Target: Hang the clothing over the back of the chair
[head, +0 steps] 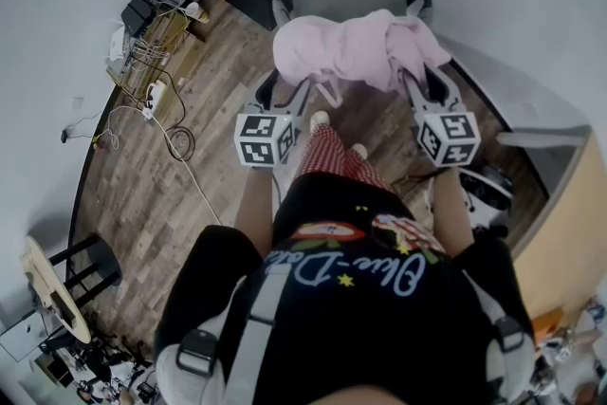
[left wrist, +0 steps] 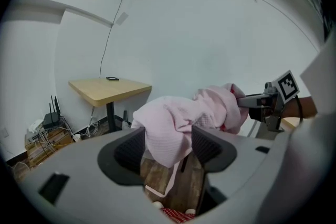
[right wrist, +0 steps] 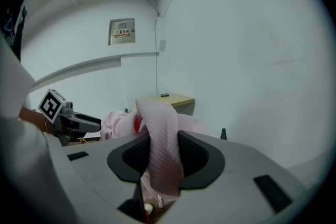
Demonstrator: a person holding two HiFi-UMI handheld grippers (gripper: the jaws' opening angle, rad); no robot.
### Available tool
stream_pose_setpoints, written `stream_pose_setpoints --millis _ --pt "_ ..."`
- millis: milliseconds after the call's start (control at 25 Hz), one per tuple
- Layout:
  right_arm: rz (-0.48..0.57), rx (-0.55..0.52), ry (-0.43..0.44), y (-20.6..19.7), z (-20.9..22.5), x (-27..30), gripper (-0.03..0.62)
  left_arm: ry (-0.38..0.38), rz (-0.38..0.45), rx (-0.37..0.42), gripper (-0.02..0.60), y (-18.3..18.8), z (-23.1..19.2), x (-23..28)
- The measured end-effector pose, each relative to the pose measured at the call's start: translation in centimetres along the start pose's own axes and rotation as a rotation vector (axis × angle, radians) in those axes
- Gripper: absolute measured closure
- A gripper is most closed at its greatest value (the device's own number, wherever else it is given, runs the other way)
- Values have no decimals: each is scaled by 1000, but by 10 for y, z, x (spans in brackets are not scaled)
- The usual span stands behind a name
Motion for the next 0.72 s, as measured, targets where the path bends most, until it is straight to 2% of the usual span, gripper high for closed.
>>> stream_pose_setpoints --millis 440,560,720 --pt "27 4 -57 5 -6 -18 482 2 15 0 322 -5 -12 -16" --pt "49 15 -86 11 -8 -27 482 -19 23 17 322 1 -14 -17" --pt "17 -3 -104 9 -15 -28 482 -30 43 51 322 11 -17 -26"
Point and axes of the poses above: the fingertips, and each gripper's own axes: x forward along the fingers, z to its right, y out of its top, the point moved 3 cm from there along -x, backward along the fingers, and after that the axes turned 9 degrees about y, right-handed, at the moved point
